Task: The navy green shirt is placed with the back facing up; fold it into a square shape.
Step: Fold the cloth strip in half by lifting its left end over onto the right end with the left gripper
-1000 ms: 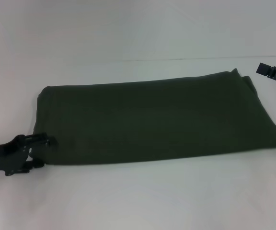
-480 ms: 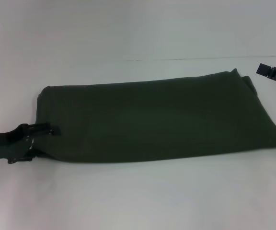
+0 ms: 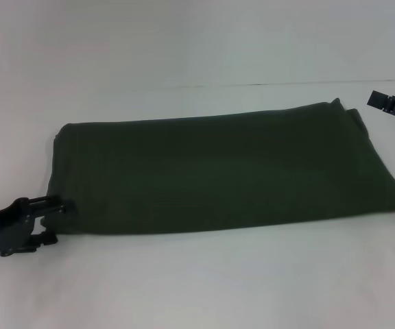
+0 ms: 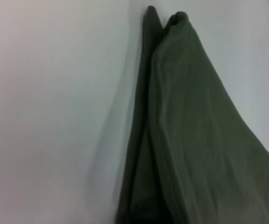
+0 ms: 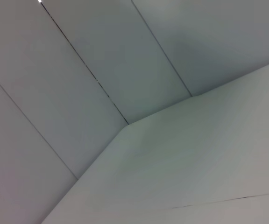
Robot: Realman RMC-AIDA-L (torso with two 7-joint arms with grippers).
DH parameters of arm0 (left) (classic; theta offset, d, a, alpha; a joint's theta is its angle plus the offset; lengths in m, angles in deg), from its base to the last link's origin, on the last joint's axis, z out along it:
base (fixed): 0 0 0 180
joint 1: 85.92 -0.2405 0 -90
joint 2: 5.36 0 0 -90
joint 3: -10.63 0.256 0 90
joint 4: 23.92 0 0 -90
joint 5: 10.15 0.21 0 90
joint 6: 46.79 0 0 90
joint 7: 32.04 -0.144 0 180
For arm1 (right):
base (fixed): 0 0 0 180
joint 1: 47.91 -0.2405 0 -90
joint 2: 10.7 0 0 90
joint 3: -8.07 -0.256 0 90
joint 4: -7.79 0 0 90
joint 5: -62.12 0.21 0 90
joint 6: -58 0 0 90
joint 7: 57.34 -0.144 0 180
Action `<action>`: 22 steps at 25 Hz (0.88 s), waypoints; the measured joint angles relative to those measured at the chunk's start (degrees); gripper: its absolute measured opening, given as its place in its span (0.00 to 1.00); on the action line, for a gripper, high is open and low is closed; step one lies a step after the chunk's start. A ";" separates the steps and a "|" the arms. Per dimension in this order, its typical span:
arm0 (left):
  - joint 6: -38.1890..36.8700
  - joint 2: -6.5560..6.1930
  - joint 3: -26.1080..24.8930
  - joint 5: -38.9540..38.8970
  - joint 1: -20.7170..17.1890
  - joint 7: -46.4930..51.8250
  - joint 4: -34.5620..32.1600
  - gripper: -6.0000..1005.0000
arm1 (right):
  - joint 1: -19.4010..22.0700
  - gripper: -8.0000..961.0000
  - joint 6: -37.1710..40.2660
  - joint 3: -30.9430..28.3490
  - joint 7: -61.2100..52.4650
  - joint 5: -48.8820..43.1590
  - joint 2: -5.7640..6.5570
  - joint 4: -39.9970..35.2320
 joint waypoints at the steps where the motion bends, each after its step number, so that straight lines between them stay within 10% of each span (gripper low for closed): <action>1: 0.12 0.01 -0.01 0.00 -0.11 -0.01 0.03 0.88 | -0.02 0.96 -0.01 0.00 0.00 0.00 0.00 0.00; 22: 2.16 0.67 0.33 2.27 0.76 0.33 0.52 0.88 | -0.20 0.96 -0.07 -0.01 0.00 0.00 0.00 0.00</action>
